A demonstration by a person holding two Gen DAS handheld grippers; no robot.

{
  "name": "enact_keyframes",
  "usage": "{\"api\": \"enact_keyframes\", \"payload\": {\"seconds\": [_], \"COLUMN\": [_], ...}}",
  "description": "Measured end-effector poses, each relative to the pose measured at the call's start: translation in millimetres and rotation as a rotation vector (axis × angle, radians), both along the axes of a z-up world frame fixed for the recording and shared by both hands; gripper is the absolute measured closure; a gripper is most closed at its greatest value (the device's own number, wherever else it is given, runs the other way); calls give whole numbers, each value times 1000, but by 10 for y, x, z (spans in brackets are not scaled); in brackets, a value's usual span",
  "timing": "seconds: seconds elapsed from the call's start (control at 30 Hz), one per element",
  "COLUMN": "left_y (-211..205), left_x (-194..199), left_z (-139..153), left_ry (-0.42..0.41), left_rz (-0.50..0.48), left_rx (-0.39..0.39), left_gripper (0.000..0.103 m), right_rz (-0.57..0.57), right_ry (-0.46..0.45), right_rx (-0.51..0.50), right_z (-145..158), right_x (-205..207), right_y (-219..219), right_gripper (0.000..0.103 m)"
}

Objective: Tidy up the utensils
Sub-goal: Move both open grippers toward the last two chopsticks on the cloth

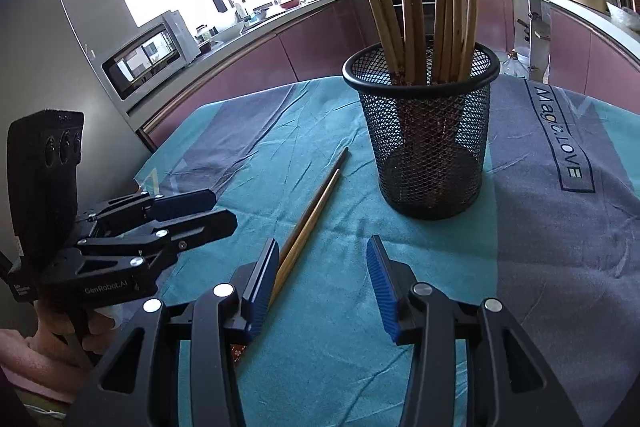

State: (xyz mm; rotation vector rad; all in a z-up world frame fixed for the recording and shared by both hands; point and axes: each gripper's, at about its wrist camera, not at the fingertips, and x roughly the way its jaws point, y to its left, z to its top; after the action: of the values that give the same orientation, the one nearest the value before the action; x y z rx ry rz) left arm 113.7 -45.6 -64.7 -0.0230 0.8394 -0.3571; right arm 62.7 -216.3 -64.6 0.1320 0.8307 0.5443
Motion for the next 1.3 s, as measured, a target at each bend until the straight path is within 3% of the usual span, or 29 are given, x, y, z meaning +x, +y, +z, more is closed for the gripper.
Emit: {"api": "enact_keyframes", "payload": {"seconds": [0.57, 1.3], "left_y": [-236, -275], "left_x": [-26, -90], "left_z": [-323, -353], "left_ry": [61, 41], "left_rz": [-53, -44], "left_rx": [44, 84], "left_gripper": [51, 52], "right_rz": [-11, -15], "right_ry": [14, 6], "right_rx": [9, -16], "right_z": [-54, -69], "right_x": [-21, -16], "right_y": [-51, 15], "right_gripper": [59, 59]}}
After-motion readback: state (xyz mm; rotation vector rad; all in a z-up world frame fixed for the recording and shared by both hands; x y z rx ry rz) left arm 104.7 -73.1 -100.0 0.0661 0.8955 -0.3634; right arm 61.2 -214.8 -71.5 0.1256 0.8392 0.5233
